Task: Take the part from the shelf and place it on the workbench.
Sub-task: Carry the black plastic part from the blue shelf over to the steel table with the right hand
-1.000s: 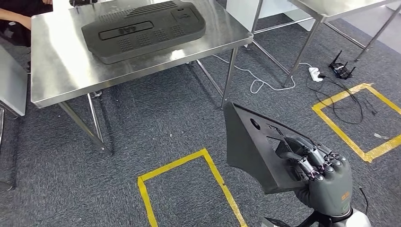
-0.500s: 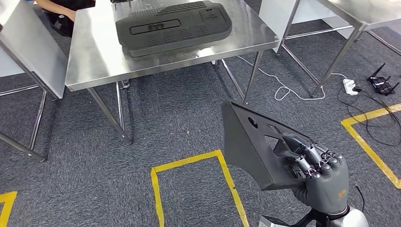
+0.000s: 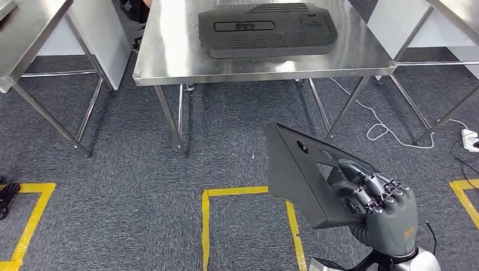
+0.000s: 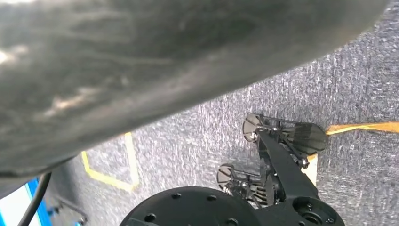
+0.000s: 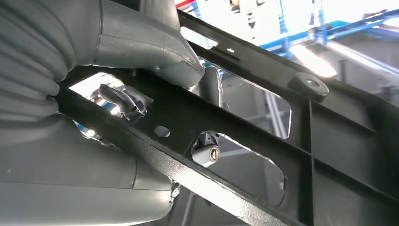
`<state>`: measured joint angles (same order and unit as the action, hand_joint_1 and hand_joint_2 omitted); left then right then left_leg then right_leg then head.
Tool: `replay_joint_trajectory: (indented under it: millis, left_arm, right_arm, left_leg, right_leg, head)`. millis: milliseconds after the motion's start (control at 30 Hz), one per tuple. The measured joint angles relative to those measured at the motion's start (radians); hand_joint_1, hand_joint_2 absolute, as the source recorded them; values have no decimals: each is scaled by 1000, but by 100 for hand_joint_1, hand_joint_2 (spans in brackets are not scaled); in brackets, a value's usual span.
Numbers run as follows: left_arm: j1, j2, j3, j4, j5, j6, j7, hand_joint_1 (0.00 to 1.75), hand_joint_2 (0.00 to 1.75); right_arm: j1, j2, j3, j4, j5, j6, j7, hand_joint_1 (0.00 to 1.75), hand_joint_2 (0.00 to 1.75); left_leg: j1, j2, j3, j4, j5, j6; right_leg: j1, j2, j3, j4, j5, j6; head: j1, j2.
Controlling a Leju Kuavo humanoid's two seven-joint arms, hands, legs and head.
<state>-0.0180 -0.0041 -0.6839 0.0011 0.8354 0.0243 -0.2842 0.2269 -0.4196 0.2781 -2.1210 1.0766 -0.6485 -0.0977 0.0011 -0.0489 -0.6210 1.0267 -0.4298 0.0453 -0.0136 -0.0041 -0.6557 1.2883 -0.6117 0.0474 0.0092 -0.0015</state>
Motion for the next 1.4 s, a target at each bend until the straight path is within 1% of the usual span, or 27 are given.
replay_joint_trajectory:
  millis: [33,67,100,133,167,200,233,267,300,367,400,433,500,567,600,633,700,733,767,933,1133,1400]
  left_arm:
    - [0,0,0,0,1,0,0,0,0]
    - [0,-1,-1,0,2,0,0,0,0]
    - [0,0,-2,0,3,0,0,0,0]
    - [0,0,-3,0,5,0,0,0,0]
    - [1,0,-4,0,8,0,0,0,0]
    - [3,0,-5,0,11,0,0,0,0]
    - [6,0,-5,0,14,0,0,0,0]
    - [8,1,-6,0,16,0,0,0,0]
    - [11,1,-8,0,19,0,0,0,0]
    - [15,1,-13,0,23,0,1,0,0]
    - [16,1,-14,0,27,1,1,0,0]
    - [17,1,-16,0,30,2,2,0,0]
    - [17,1,-21,0,35,3,3,0,0]
    - [16,1,-26,0,40,2,5,0,0]
    - [16,1,-27,0,43,1,6,0,0]
    - [16,1,-29,0,45,1,9,0,0]
    - [15,0,-33,0,47,0,15,0,0]
    - [15,0,-36,0,48,-1,18,0,0]
    - [15,0,-39,0,48,-2,22,0,0]
    - [13,0,-56,0,54,-15,38,0,0]
    - [13,0,-71,0,67,-25,45,0,0]
    - [12,0,-82,0,92,-43,37,0,0]
  right_arm:
    - [0,0,0,0,0,0,0,175,175]
    - [0,0,0,1,1,0,0,175,175]
    - [0,0,0,1,3,0,0,175,175]
    - [-1,0,0,1,4,0,0,175,175]
    - [-1,1,0,1,6,0,0,175,175]
    - [-1,1,0,1,8,0,1,175,175]
    - [-1,2,0,1,11,-1,1,175,175]
    - [-1,2,0,1,14,-1,2,175,175]
    - [-1,3,0,1,18,-1,2,175,175]
    - [-1,4,0,1,22,-2,3,175,175]
    - [-1,4,0,1,23,-2,3,175,175]
    - [-1,5,1,1,23,-3,3,175,175]
    - [0,5,1,1,22,-3,4,175,175]
    - [-1,5,1,1,20,-3,4,175,175]
    - [-1,5,1,1,19,-3,4,175,175]
    - [-1,5,1,1,17,-3,4,175,175]
    - [-1,5,1,1,13,-2,4,175,175]
    - [-2,5,1,2,12,-2,4,175,175]
    - [-4,5,1,2,11,-2,4,175,175]
    - [-20,5,5,7,6,-1,4,175,175]
    - [-37,5,7,15,2,5,3,175,175]
    - [-41,5,7,21,-6,5,-5,175,175]
  left_leg:
    - [2,-16,-1,0,2,-3]
    - [4,-31,-1,1,5,-7]
    - [5,-45,-2,2,7,-13]
    - [4,-58,-5,3,9,-19]
    - [3,-68,-7,2,12,-26]
    - [2,-76,-10,0,15,-33]
    - [3,-83,-11,-5,19,-39]
    - [4,-85,-10,-8,22,-40]
    - [4,-86,-10,-12,24,-31]
    - [4,-82,-10,-13,24,-5]
    - [3,-79,-9,-14,25,4]
    - [4,-77,-9,-15,26,6]
    - [6,-72,-7,-16,29,4]
    - [7,-68,-7,-17,30,-1]
    - [8,-67,-8,-17,31,-6]
    - [8,-66,-8,-17,31,-13]
    - [10,-65,-9,-18,30,-30]
    - [10,-65,-10,-18,29,-37]
    - [10,-65,-10,-18,28,-41]
    - [7,-65,-13,-18,27,-44]
    - [0,-65,-13,-17,28,-42]
    - [-2,-65,-13,-17,28,-42]
  right_leg:
    - [-4,3,18,-41,23,11]
    - [-8,14,50,-109,53,23]
    - [-13,33,83,-180,78,31]
    - [-15,48,107,-236,97,31]
    - [-16,59,119,-268,106,25]
    - [-13,60,121,-277,109,14]
    - [-11,52,120,-279,113,3]
    - [-10,48,119,-281,115,-2]
    - [-11,46,118,-283,118,-6]
    - [-12,45,117,-286,121,-8]
    - [-11,46,117,-286,122,-10]
    - [-9,47,117,-286,123,-12]
    - [-6,50,117,-285,125,-14]
    - [-4,53,117,-284,125,-14]
    - [-3,54,118,-284,124,-14]
    - [-3,54,118,-284,124,-14]
    - [-2,55,117,-283,124,-14]
    - [-2,55,117,-283,123,-15]
    - [-2,55,116,-283,123,-15]
    - [-7,55,111,-284,122,-15]
    - [-11,54,110,-284,123,-14]
    - [-13,54,111,-284,123,-13]
  head:
    - [0,0]
    - [0,0]
    - [1,0]
    - [1,0]
    - [1,0]
    - [1,0]
    - [1,0]
    - [1,0]
    - [0,0]
    - [-2,0]
    - [-4,0]
    - [-4,0]
    - [-4,0]
    - [-4,0]
    - [-4,0]
    - [-4,0]
    - [-4,0]
    - [-3,0]
    - [-3,0]
    - [-3,0]
    - [-3,0]
    - [-3,0]
